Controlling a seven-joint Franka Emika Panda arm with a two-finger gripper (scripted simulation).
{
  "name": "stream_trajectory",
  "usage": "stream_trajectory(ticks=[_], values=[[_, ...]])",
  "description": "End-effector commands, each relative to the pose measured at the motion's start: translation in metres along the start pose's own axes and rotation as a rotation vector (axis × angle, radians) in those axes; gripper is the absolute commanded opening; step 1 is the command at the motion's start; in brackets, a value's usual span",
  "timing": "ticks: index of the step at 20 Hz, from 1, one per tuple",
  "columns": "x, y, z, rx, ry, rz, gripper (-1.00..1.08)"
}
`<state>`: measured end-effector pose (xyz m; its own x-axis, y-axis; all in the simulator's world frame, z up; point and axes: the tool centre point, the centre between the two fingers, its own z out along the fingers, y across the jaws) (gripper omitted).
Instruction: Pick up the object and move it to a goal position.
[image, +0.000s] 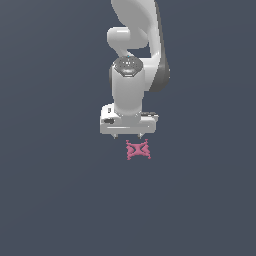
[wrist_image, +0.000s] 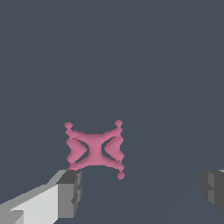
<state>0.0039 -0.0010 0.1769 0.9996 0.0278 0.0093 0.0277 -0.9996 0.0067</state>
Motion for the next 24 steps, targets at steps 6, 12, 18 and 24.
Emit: stream_trajectory(ticks=[6,12,18,24], values=[[-0.004,0.016,0.003,-0.009,-0.008,0.015,1.0],[-0.009,0.038,0.007,-0.022,-0.019,0.026,1.0],[-0.009,0.035,0.008,-0.02,-0.017,0.041,1.0],[-0.009,0.031,0.013,-0.017,-0.017,0.105,1.0]])
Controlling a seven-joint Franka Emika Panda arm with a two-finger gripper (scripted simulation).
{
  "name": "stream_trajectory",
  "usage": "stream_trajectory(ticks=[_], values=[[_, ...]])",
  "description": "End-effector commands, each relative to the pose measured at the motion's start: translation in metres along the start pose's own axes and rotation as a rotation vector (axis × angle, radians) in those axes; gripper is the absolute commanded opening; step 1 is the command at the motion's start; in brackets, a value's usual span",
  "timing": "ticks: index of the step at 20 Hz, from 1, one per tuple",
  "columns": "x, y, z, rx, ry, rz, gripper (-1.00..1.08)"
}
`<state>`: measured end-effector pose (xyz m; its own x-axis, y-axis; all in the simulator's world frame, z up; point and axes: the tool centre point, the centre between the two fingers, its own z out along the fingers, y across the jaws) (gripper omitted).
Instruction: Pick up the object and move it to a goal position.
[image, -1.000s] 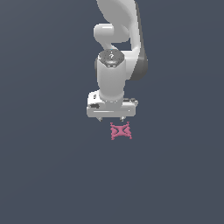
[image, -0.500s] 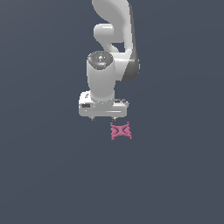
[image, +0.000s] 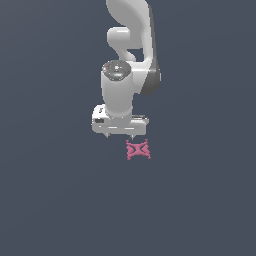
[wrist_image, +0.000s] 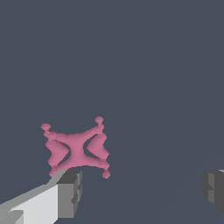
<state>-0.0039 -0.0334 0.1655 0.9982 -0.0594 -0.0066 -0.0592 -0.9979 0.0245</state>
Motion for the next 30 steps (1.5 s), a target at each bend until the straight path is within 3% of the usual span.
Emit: stream_trajectory(ticks=[1,30], values=[[0.0,-0.003,0.003,0.002,0.0,0.033,1.0],[-0.011,-0.05,0.054,0.027,-0.013,0.74,1.0]])
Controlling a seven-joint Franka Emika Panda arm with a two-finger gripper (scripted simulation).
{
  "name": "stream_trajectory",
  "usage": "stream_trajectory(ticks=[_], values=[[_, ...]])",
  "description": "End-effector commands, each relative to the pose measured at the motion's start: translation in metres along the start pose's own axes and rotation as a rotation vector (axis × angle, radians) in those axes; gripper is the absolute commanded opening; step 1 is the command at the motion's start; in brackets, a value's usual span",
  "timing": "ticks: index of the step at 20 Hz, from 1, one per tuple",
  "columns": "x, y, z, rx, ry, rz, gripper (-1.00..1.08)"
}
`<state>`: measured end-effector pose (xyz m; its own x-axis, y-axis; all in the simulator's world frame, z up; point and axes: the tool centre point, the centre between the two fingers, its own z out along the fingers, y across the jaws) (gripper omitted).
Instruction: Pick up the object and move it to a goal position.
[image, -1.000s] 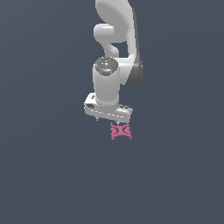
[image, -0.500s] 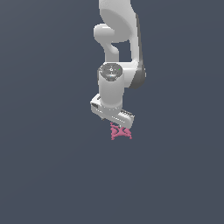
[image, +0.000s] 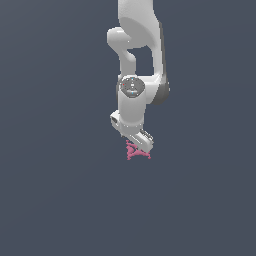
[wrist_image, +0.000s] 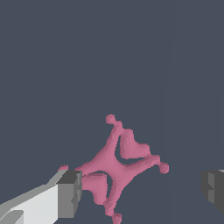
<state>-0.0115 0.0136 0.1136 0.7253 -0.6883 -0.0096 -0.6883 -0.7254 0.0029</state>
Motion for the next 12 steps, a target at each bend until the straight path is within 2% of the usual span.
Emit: stream_trajectory(ticks=[1,12], values=[[-0.003,-0.002,0.005,0.001,0.0,0.067,1.0],[-0.018,-0.01,0.024,0.003,0.0,0.354,1.0]])
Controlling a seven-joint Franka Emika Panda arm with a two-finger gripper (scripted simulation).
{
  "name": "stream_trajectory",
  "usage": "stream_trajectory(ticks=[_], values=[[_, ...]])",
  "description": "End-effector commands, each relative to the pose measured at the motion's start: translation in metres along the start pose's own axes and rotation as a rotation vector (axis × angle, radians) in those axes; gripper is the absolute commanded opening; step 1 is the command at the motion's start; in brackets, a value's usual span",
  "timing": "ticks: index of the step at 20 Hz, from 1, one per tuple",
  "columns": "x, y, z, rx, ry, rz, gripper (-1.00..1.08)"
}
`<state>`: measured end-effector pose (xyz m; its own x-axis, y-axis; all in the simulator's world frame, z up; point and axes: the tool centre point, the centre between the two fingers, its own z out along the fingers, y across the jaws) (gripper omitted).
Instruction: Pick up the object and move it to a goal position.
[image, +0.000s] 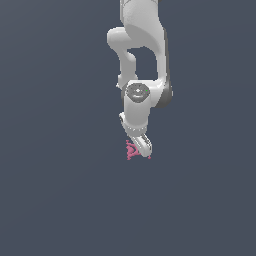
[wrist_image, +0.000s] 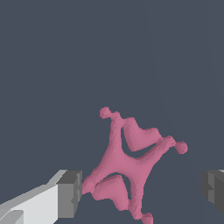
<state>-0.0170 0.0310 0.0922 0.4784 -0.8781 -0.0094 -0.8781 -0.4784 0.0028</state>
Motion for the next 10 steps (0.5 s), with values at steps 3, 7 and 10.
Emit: stream_trajectory(ticks=[3,7,10], values=[[-0.006,-0.001,0.008,0.001,0.001,0.119,1.0],[-0.012,-0.001,0.014,0.002,0.003,0.222,1.0],[-0.015,-0.002,0.019,0.003,0.004,0.288,1.0]])
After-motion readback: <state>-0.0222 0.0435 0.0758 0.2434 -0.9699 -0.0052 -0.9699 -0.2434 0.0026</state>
